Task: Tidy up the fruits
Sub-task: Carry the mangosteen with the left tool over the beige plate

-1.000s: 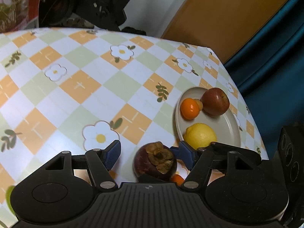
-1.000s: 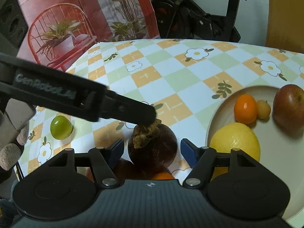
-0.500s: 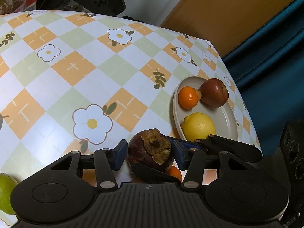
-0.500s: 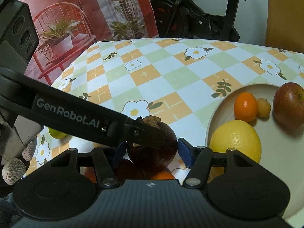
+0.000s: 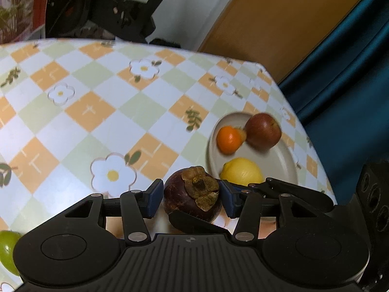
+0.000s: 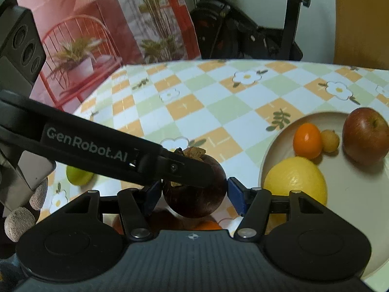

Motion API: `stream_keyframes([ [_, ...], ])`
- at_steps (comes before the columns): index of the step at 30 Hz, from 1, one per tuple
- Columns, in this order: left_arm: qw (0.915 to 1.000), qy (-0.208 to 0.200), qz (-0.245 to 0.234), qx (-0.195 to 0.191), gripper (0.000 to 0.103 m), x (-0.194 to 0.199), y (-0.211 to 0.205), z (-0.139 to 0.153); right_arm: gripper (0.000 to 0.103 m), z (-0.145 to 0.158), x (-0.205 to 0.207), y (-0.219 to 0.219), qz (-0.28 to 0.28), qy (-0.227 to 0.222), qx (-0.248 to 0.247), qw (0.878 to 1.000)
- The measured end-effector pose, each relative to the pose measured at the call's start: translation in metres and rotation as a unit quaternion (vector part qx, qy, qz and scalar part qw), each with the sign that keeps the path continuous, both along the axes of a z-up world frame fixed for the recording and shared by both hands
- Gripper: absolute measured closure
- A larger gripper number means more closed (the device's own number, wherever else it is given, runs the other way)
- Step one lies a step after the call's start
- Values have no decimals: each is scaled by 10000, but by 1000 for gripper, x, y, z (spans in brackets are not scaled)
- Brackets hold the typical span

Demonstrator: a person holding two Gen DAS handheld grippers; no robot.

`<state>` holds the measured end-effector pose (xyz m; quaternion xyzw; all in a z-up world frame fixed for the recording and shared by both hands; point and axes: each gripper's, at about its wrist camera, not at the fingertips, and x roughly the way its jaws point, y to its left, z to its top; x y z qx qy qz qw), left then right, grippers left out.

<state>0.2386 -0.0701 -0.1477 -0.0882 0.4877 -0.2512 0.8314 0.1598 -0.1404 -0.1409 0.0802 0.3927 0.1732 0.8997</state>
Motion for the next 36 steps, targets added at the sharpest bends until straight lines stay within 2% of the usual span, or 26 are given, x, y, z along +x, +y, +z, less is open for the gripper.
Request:
stream_keyframes([
  [9,9992,-394,-84,-69,51,2,-27,29,41,23,-3,-24,-131,-514,147,9985],
  [18,9968,-576,-550,-5,51,11,-92,43,41,33,-8,-76,-518,-734,238,9957],
  [27,9940,-440,-979,222,51,16,-154,28,41,23,-18,-133,-994,-630,367,9924],
  [36,9932,-260,-1022,485,51,24,-164,3,41,0,-18,-150,-1139,-434,566,9909],
])
